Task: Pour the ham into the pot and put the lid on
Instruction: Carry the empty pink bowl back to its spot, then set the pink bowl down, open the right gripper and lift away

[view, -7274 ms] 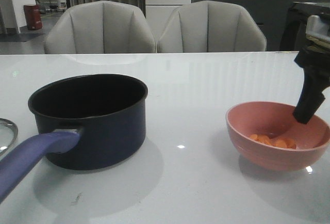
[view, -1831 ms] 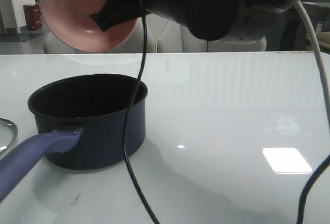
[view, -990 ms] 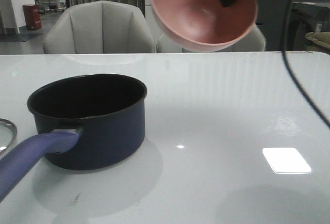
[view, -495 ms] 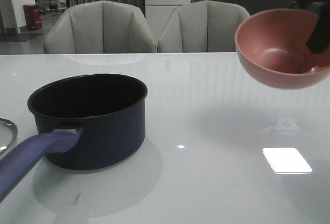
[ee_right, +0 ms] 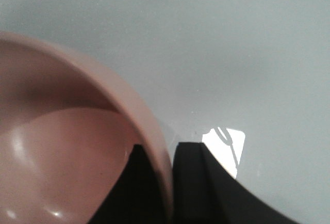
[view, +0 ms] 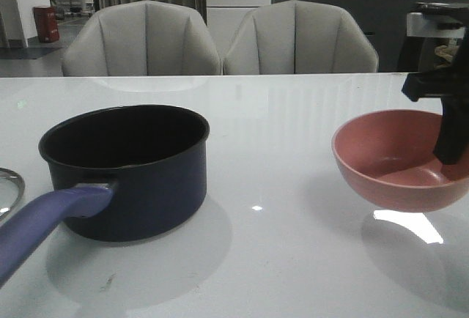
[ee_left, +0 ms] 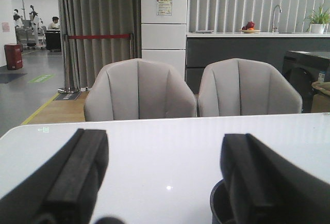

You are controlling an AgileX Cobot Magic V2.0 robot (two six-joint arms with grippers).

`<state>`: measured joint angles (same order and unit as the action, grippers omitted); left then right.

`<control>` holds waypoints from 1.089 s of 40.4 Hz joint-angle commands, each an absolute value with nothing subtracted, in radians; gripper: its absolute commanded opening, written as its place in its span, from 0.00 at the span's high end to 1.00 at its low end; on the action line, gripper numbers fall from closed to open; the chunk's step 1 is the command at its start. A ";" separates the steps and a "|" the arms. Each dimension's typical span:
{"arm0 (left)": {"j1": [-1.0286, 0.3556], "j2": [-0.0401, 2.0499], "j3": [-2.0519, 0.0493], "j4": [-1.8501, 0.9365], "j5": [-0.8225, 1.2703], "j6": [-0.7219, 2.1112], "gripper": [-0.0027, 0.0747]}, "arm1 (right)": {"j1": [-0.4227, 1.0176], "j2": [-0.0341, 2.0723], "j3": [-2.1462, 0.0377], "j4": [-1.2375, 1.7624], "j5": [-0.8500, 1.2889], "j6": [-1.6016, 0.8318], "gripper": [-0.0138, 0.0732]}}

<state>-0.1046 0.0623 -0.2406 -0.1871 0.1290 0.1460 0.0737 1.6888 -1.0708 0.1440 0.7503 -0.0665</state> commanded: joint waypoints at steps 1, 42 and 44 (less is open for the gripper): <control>-0.113 0.075 -0.267 -0.196 0.051 0.144 0.32 | 0.065 1.683 -1.104 0.194 0.708 -0.060 0.64; -0.113 0.075 -0.267 -0.196 0.048 0.144 0.32 | 0.175 1.202 -0.896 0.327 0.413 -0.281 0.25; -0.113 0.075 -0.267 -0.196 0.048 0.144 0.32 | 0.204 1.147 -0.847 0.327 0.361 -0.281 0.25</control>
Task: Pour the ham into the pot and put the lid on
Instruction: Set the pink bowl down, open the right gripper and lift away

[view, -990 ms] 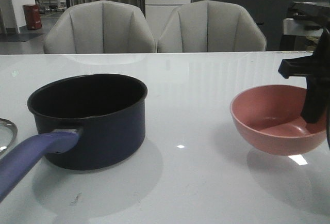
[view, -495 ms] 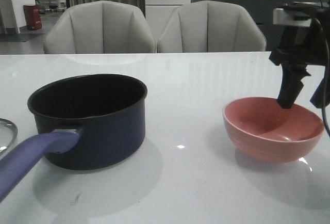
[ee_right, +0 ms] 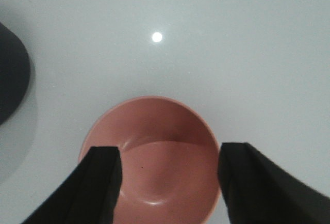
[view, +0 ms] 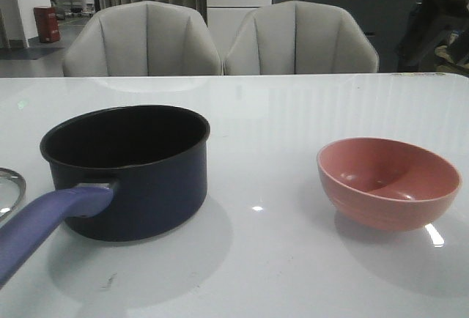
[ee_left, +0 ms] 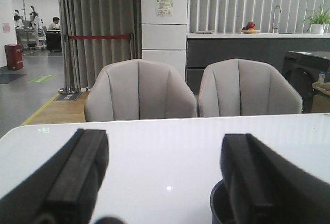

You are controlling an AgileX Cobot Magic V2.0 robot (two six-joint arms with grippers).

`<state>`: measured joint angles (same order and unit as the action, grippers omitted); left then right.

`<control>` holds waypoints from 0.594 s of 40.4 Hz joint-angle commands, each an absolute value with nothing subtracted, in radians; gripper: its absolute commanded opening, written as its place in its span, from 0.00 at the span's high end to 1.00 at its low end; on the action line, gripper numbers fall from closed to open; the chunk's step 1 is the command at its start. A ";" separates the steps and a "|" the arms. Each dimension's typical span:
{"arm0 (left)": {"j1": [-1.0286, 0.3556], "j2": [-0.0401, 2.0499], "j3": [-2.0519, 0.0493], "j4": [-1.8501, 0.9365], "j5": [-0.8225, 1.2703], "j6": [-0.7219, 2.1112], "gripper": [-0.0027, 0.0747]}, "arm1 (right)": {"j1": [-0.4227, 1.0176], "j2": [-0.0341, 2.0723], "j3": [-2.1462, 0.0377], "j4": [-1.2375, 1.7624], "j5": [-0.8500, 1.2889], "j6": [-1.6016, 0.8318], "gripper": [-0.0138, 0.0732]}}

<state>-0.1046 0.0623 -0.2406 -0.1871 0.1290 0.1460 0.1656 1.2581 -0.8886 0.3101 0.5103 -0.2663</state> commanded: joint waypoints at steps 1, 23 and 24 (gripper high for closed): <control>-0.113 0.075 -0.267 -0.196 0.048 0.144 0.32 | 0.217 1.112 -0.819 0.327 0.333 -0.281 0.25; -0.113 0.075 -0.267 -0.197 0.051 0.144 0.32 | 0.347 0.359 -0.410 0.325 0.194 -0.282 0.25; -0.113 0.075 -0.267 -0.197 0.051 0.144 0.32 | 0.347 0.328 -0.394 0.325 0.186 -0.282 0.25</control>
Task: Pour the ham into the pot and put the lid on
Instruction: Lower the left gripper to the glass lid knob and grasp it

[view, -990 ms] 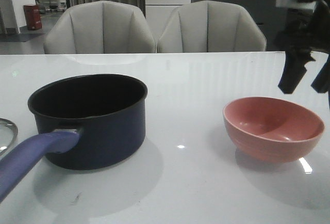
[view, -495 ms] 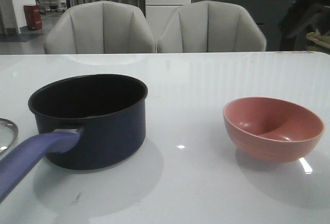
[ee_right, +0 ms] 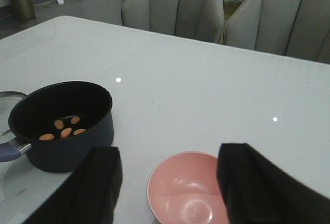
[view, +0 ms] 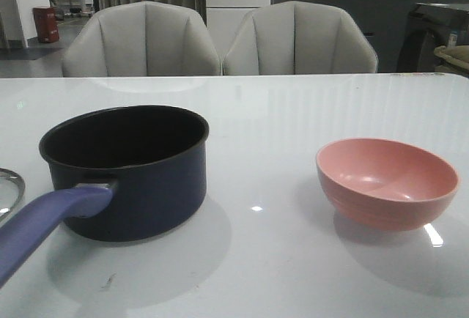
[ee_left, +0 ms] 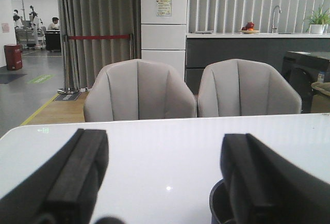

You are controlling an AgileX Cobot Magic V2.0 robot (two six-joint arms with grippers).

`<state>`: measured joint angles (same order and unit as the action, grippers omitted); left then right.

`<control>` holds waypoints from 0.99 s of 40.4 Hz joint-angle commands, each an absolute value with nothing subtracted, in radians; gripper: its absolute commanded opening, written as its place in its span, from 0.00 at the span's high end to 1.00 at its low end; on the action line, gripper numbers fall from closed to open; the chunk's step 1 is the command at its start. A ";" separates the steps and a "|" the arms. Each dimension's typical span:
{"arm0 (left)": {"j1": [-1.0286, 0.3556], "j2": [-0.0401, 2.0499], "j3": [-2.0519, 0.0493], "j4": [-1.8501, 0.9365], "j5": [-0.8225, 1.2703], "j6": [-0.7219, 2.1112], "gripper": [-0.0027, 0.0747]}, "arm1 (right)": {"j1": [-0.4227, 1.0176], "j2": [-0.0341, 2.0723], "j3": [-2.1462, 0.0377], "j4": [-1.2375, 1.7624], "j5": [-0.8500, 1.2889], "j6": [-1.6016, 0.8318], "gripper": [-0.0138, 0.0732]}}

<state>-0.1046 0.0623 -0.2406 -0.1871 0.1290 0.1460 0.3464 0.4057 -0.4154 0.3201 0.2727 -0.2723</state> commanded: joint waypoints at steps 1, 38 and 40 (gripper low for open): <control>-0.113 0.075 -0.267 -0.197 0.054 0.144 0.32 | 0.347 0.307 -0.372 0.325 0.169 -0.282 0.25; -0.113 0.327 -0.519 -0.190 0.255 0.144 0.25 | 0.347 0.177 -0.230 0.325 0.042 -0.282 0.63; -0.113 0.389 -0.564 -0.190 0.290 0.144 0.21 | 0.347 0.177 -0.230 0.325 0.042 -0.282 0.63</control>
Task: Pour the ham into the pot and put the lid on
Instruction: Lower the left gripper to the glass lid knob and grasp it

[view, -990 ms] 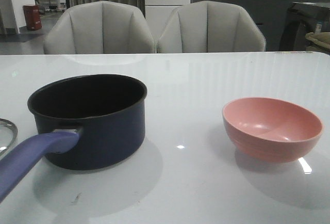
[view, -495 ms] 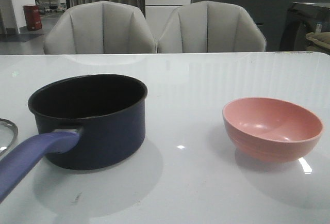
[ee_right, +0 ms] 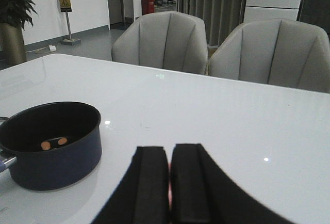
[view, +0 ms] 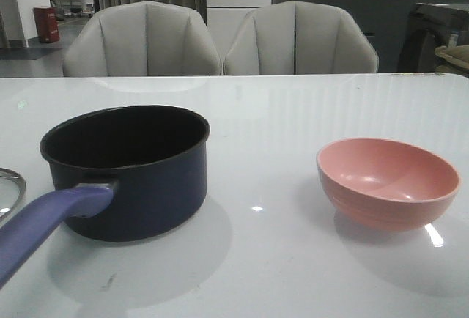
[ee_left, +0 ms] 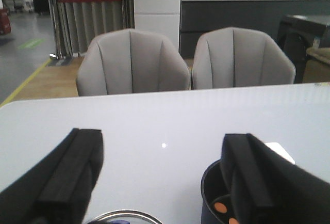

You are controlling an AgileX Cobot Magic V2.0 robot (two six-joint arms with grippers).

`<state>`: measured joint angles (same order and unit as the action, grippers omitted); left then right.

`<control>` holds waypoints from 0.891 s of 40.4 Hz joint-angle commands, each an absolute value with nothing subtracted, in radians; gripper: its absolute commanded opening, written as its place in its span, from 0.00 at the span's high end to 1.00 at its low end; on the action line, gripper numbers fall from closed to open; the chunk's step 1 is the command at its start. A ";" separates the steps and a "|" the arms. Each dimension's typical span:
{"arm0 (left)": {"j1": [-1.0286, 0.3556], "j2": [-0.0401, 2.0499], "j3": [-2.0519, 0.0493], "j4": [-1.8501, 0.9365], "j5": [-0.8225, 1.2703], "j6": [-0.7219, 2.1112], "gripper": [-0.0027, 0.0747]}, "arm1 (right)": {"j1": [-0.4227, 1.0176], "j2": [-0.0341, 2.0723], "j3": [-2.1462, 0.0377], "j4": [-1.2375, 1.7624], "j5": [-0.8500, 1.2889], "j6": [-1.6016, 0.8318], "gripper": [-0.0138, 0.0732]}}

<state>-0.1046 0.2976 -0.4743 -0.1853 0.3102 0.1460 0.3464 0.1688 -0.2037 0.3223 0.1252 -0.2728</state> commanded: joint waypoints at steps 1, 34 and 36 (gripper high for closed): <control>-0.113 0.425 -0.589 -0.190 0.315 0.144 0.19 | 0.347 0.177 -0.230 0.325 0.042 -0.282 0.63; 0.005 1.350 -1.146 -0.101 0.922 0.013 0.17 | 0.347 0.177 -0.230 0.325 0.042 -0.282 0.63; 0.005 1.397 -1.166 -0.098 0.926 0.013 0.17 | 0.347 0.177 -0.230 0.325 0.042 -0.282 0.63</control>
